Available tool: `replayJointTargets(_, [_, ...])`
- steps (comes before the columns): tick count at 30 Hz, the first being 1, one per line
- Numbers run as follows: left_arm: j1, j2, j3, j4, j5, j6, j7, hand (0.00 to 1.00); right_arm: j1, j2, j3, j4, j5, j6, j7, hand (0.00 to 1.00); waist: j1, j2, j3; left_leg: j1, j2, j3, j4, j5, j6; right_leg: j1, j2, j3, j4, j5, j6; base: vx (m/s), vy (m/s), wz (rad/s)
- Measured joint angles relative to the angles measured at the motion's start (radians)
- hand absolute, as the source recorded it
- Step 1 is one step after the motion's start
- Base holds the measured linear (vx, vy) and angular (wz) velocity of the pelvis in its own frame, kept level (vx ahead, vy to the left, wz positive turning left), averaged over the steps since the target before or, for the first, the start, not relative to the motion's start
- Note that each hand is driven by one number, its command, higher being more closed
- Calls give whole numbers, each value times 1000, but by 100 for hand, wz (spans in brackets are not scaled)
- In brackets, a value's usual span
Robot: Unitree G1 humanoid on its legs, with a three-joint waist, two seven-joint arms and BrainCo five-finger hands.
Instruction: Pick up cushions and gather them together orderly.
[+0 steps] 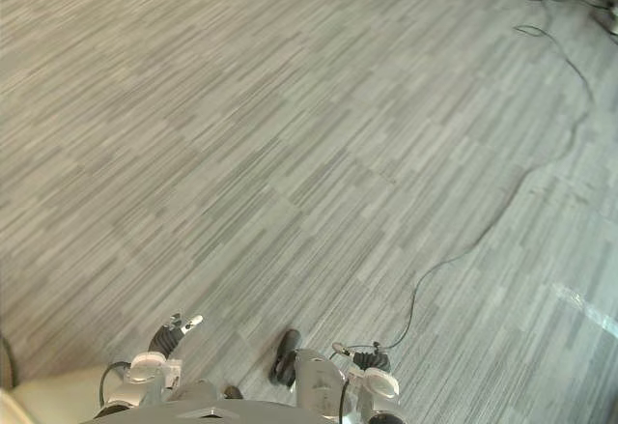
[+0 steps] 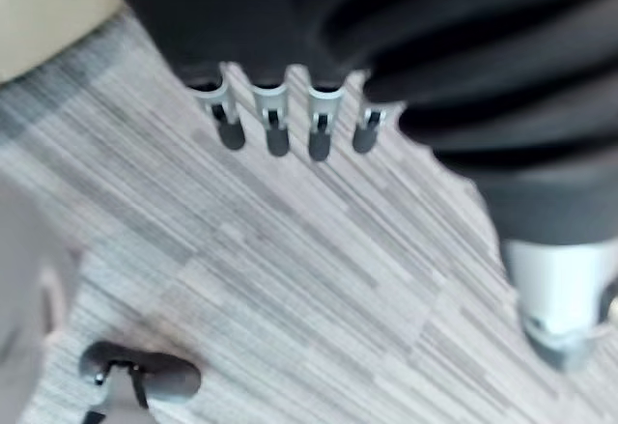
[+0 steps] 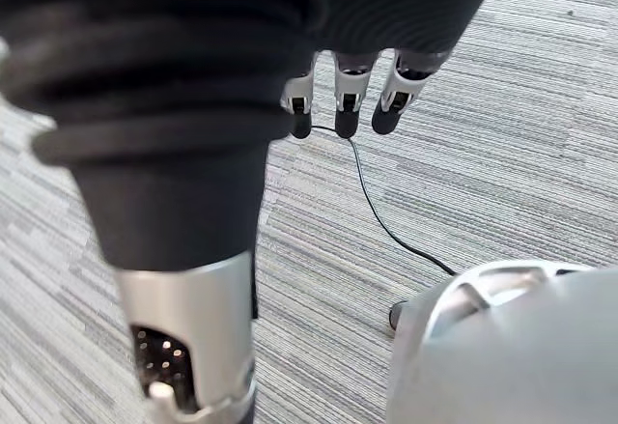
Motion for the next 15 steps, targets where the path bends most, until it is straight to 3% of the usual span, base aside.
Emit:
replayJointTargets(1, [3,-2,-6,0,5,0,0,0,0,-5,11,2,6,0,-3,0,9,11,13,-50,22,-37,114,-23,12,39,21,38,-18,-9,-14,213,53,-121])
replayJointTargets(3, [-1,2,-11,-17,7,0,0,0,-1,-6,5,5,8,1,-6,0,19,9,22,-123,5,-90,119,-39,10,87,28,87,-52,-5,-8,207,100,-93])
replayJointTargets(6, [-1,2,-17,-40,2,-6,3,0,7,-5,-2,16,18,1,-10,0,36,3,26,-204,-39,-122,-109,-36,10,136,11,165,-102,-1,14,209,125,-75])
replayJointTargets(7, [-2,2,-16,-47,-2,-7,3,0,6,-4,-2,16,30,1,-14,0,43,1,28,-238,-87,-171,-289,-2,4,152,-11,199,-116,-9,27,235,151,-64])
replayJointTargets(9, [-1,1,-16,-49,-5,-7,4,0,5,-5,-3,17,30,1,-16,0,48,-1,28,-246,-125,-211,-448,59,-3,168,-29,225,-130,-19,43,265,166,-51])
replayJointTargets(10, [6,0,-17,-51,-5,-10,4,0,2,-3,-2,19,30,1,-16,0,54,4,27,-245,-144,-254,-626,151,-26,192,-38,259,-149,-29,60,381,248,-68])
replayJointTargets(11, [5,0,-16,-56,-14,-18,4,0,-3,-1,0,27,31,1,-16,0,71,8,23,-244,-143,-269,-654,252,-41,215,-42,290,-170,-43,82,411,269,-69])
replayJointTargets(12, [8,1,-17,-55,-15,-20,4,0,-4,2,1,29,31,1,-16,0,78,4,20,-241,-152,-271,-646,287,-22,223,-47,304,-174,-51,94,488,292,-53])
replayJointTargets(13, [6,4,-16,-54,-23,-24,4,0,-8,12,0,34,31,1,-15,0,79,-8,13,-244,-178,-279,-614,313,23,235,-75,313,-171,-73,115,533,276,-28])
replayJointTargets(15, [-5,26,-14,-57,-31,-35,2,0,-16,30,-1,31,28,0,-12,0,73,-53,9,-287,-215,-261,-474,207,86,216,-121,339,-84,-103,143,706,330,-18])
